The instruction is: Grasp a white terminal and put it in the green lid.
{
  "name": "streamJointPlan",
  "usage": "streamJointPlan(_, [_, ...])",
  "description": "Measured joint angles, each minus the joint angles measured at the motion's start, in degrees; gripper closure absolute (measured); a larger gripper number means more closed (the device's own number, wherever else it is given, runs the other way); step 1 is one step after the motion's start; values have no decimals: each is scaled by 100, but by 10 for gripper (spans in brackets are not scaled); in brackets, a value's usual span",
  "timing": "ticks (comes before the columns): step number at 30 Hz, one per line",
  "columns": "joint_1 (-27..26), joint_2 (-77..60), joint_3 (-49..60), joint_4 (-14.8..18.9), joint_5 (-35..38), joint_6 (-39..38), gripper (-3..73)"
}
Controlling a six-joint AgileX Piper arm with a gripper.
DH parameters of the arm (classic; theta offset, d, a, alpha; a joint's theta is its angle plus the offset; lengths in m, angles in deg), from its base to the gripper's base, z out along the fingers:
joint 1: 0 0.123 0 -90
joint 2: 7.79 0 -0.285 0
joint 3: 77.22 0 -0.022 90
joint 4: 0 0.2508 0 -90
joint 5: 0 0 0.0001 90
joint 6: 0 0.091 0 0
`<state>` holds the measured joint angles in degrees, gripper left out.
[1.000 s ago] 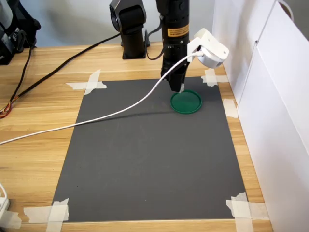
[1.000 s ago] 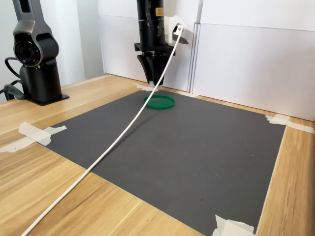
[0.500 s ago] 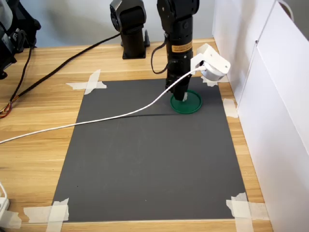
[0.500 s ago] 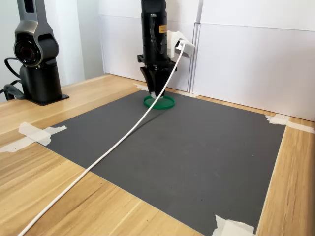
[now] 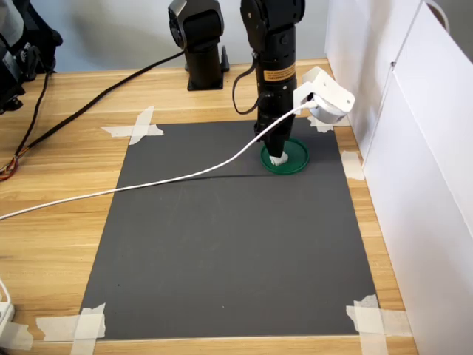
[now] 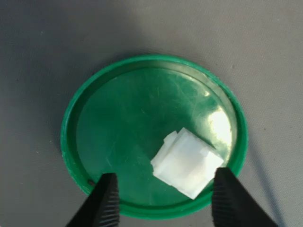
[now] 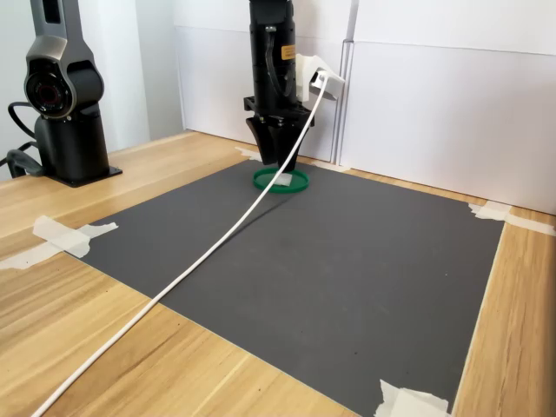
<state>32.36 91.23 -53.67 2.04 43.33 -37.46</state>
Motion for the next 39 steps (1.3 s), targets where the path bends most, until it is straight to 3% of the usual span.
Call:
streamJointPlan(4, [-151, -299, 0, 172, -54, 0, 178])
streamJointPlan(8, [-866, -993, 0, 507, -491, -46, 235])
streamJointPlan(11, [-1564, -1523, 0, 822, -966, -329, 343])
streamJointPlan(16, [-2613, -2434, 7, 1443, -1619, -851, 624])
streamJointPlan(20, [-3241, -3132, 49, 1782, -2107, -510, 703])
streamJointPlan(23, [-3622, -3673, 167, 1656, -2446, 596, 714])
streamJointPlan(27, [-4113, -4511, 578, 1141, -2712, 2431, 714])
streamJointPlan(30, [-4422, -5099, 1070, 1041, -2801, 3394, 714])
streamJointPlan(34, [-4787, -5800, 1863, 1046, -2808, 3808, 716])
streamJointPlan(39, [-4959, -6346, 2729, 1052, -2808, 3746, 717])
